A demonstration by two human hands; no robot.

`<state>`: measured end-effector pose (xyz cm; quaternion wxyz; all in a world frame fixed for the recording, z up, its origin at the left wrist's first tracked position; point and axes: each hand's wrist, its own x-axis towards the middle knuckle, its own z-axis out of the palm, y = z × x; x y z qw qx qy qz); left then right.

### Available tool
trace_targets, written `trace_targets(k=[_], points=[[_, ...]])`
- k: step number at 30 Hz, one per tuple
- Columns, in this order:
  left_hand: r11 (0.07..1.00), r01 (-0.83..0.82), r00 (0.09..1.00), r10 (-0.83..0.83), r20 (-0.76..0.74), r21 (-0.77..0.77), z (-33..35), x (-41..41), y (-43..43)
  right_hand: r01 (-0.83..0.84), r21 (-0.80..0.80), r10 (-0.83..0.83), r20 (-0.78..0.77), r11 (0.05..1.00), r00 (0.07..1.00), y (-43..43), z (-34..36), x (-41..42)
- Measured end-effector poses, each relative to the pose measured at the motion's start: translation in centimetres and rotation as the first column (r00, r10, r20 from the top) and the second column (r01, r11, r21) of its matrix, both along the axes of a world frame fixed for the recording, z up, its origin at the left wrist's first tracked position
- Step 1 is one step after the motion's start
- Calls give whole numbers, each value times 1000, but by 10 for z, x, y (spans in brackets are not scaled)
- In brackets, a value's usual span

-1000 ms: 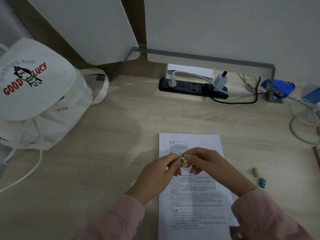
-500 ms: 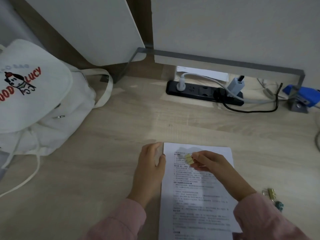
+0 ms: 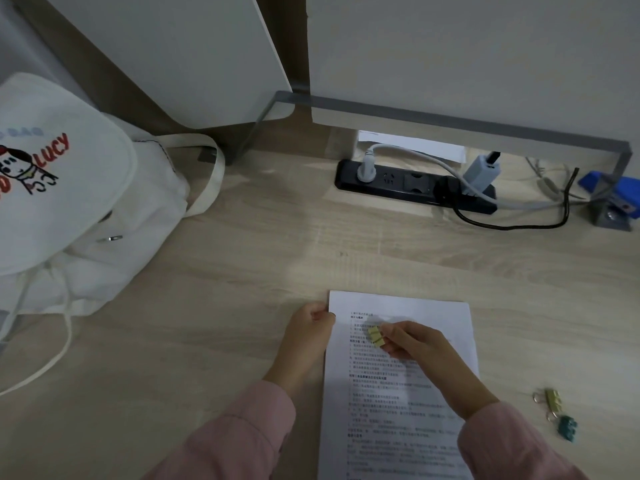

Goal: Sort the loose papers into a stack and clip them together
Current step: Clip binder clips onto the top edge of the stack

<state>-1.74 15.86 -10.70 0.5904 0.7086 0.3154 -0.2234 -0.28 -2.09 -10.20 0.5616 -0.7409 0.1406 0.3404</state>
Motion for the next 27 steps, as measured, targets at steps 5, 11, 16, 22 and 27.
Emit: trace_targets(k=[5, 11, 16, 22, 27], points=[[1000, 17, 999, -17, -33, -15, -5, 8, 0, 3, -22, -2, 16, 1000, 1000, 1, 0, 0], [994, 39, 997, -46, 60, 103, -5, -1, -6, 47, -38, -44, 90, 998, 995, -3, 7, -3], [999, 47, 971, -45, 234, -7, 2, -36, -11, 350, -189, -266, 362, 917, 893, -29, 13, -11], [992, 100, 970, -80, 229, -79, -2, -47, -14, 412, -242, -324, 333, 878, 885, -45, 6, -24], [995, 78, 976, -64, 207, -61, 0, -43, -15, 439, -153, -374, 326, 886, 868, -42, 8, -26]])
